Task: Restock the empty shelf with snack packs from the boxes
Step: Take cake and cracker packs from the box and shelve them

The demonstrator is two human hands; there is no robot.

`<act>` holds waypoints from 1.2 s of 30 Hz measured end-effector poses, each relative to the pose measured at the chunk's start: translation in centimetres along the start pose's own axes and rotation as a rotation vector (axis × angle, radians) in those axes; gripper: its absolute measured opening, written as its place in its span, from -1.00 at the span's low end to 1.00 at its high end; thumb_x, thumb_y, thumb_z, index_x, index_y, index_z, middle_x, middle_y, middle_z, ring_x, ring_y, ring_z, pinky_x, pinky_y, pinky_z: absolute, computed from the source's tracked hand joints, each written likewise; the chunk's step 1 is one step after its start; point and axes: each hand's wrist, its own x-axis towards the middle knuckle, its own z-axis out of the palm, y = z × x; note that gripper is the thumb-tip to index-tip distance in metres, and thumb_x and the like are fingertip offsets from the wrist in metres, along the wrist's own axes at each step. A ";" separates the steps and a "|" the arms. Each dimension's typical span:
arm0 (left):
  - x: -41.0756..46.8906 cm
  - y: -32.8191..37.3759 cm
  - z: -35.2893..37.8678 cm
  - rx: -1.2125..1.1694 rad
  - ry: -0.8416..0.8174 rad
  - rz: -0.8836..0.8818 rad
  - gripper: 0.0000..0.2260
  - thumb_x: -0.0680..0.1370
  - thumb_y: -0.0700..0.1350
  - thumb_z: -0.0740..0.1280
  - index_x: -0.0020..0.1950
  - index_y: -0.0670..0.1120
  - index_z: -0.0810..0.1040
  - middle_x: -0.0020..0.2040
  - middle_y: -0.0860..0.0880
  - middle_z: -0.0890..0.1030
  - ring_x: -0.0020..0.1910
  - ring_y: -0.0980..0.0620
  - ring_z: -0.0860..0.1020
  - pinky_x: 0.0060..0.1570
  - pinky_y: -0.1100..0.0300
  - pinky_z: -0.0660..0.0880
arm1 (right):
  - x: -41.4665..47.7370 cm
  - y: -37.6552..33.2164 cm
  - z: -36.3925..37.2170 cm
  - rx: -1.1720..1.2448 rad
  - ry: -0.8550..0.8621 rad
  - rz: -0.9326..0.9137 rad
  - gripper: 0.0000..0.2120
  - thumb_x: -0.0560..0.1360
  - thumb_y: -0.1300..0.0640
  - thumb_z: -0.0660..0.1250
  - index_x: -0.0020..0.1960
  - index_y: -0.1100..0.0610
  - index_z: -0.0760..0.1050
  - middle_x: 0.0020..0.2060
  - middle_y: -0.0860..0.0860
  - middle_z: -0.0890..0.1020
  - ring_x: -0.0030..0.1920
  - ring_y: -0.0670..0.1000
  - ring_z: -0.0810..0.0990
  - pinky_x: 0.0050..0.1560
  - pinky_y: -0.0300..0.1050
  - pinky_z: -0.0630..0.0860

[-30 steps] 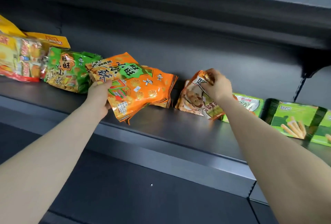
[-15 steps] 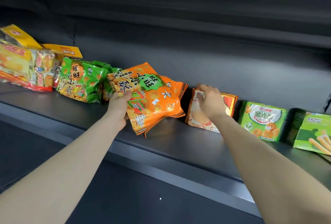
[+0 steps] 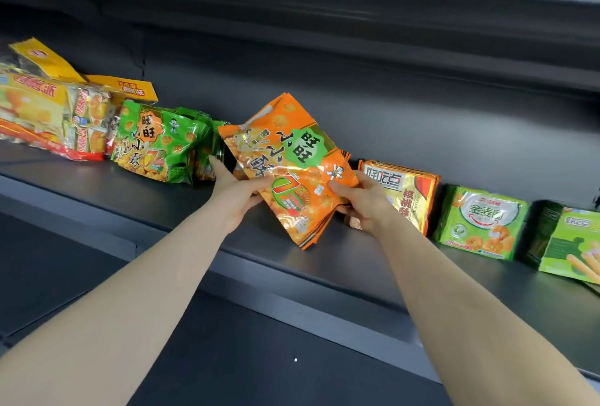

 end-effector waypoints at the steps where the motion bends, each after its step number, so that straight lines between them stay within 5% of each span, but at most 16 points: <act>1: 0.4 0.1 -0.2 0.012 0.043 0.027 0.13 0.42 -0.45 0.46 0.57 0.17 -0.31 0.34 -0.03 0.45 0.21 -0.05 0.59 0.05 -0.02 0.60 | 0.3 -0.3 0.0 -0.049 0.030 -0.041 -0.79 0.48 0.28 0.47 0.02 0.05 0.55 -0.12 0.02 0.67 -0.27 -0.08 0.68 -0.28 -0.14 0.64; 4: 1.4 0.4 -0.9 0.125 0.078 0.079 -0.15 0.46 -0.45 0.41 0.61 -0.01 0.07 0.33 -0.12 0.49 0.21 -0.08 0.57 0.00 0.11 0.55 | 1.7 -1.2 0.0 -0.304 0.108 -0.199 -0.80 0.46 0.27 0.49 -0.16 -0.03 0.61 -0.19 0.02 0.70 -0.16 0.07 0.70 -0.03 0.16 0.66; 7: 2.6 -0.1 -1.6 0.252 0.000 0.059 -0.43 0.52 -0.43 0.36 0.48 -0.09 0.36 0.15 -0.05 0.57 0.17 -0.07 0.57 0.11 0.11 0.55 | 2.9 -2.3 0.6 -0.388 0.132 -0.256 -0.81 0.50 0.22 0.46 -0.14 -0.08 0.61 -0.15 -0.05 0.71 -0.07 0.05 0.70 0.05 0.13 0.64; 10: 4.3 -0.6 -1.9 0.581 0.107 0.166 -0.45 0.52 -0.29 0.41 0.48 -0.04 0.38 0.24 -0.05 0.51 0.18 -0.06 0.51 0.19 0.08 0.48 | 4.5 -3.4 1.8 -0.520 0.124 -0.336 -0.84 0.50 0.15 0.47 0.05 -0.03 0.62 -0.07 -0.07 0.68 -0.04 0.00 0.65 0.14 0.04 0.60; 14: 6.2 -1.4 -2.3 0.808 0.204 0.135 -0.33 0.46 -0.20 0.50 0.49 -0.06 0.26 0.40 -0.13 0.32 0.35 -0.15 0.40 0.30 -0.03 0.43 | 6.6 -2.9 4.0 -0.877 0.124 -0.322 -0.42 0.44 0.04 0.51 0.41 -0.03 0.42 0.26 0.12 0.53 0.27 0.15 0.50 0.28 0.00 0.43; 19: 7.0 -1.9 -2.8 0.828 0.140 0.156 -0.26 0.46 -0.24 0.50 0.50 0.00 0.17 0.46 -0.06 0.33 0.38 -0.08 0.39 0.19 0.10 0.38 | 6.4 -0.4 5.4 -0.836 0.169 -0.331 -0.52 0.53 0.04 0.41 0.40 -0.06 0.34 0.20 0.08 0.59 0.18 0.16 0.55 0.17 0.04 0.48; 26: 7.6 -1.9 -3.4 0.865 0.229 0.163 -0.35 0.45 -0.23 0.46 0.45 0.01 0.23 0.38 -0.11 0.39 0.14 -0.04 0.47 0.14 0.05 0.46 | 5.7 -1.0 4.6 -0.685 0.110 -0.308 -0.66 0.54 0.06 0.40 0.24 -0.12 0.38 0.02 -0.07 0.56 0.03 0.04 0.58 0.06 -0.01 0.58; 29: 7.0 -1.8 -3.1 0.867 0.225 0.145 -0.35 0.46 -0.25 0.45 0.47 -0.03 0.23 0.38 -0.13 0.38 0.11 -0.05 0.47 0.09 0.05 0.48 | 4.8 -0.8 4.5 -0.654 0.109 -0.303 -0.63 0.53 0.04 0.41 0.27 -0.13 0.38 0.07 -0.05 0.57 0.11 0.09 0.59 0.13 0.10 0.58; 32: 6.0 -1.4 -2.5 0.893 0.222 0.132 -0.38 0.49 -0.25 0.42 0.48 -0.05 0.24 0.40 -0.14 0.36 0.07 -0.04 0.42 0.00 0.11 0.40 | 4.0 -1.0 4.7 -0.705 0.124 -0.321 -0.48 0.53 0.04 0.40 0.43 -0.11 0.30 0.26 0.05 0.50 0.19 0.14 0.55 0.16 0.01 0.52; 36: 3.9 -0.4 -1.9 0.963 0.215 0.198 -0.44 0.51 -0.21 0.40 0.47 -0.03 0.30 0.40 -0.11 0.40 0.25 -0.09 0.46 0.07 0.11 0.40 | 2.3 -1.2 4.7 -0.917 0.178 -0.429 -0.45 0.54 0.06 0.37 0.48 -0.02 0.26 0.33 0.12 0.37 0.14 0.21 0.57 0.07 -0.02 0.51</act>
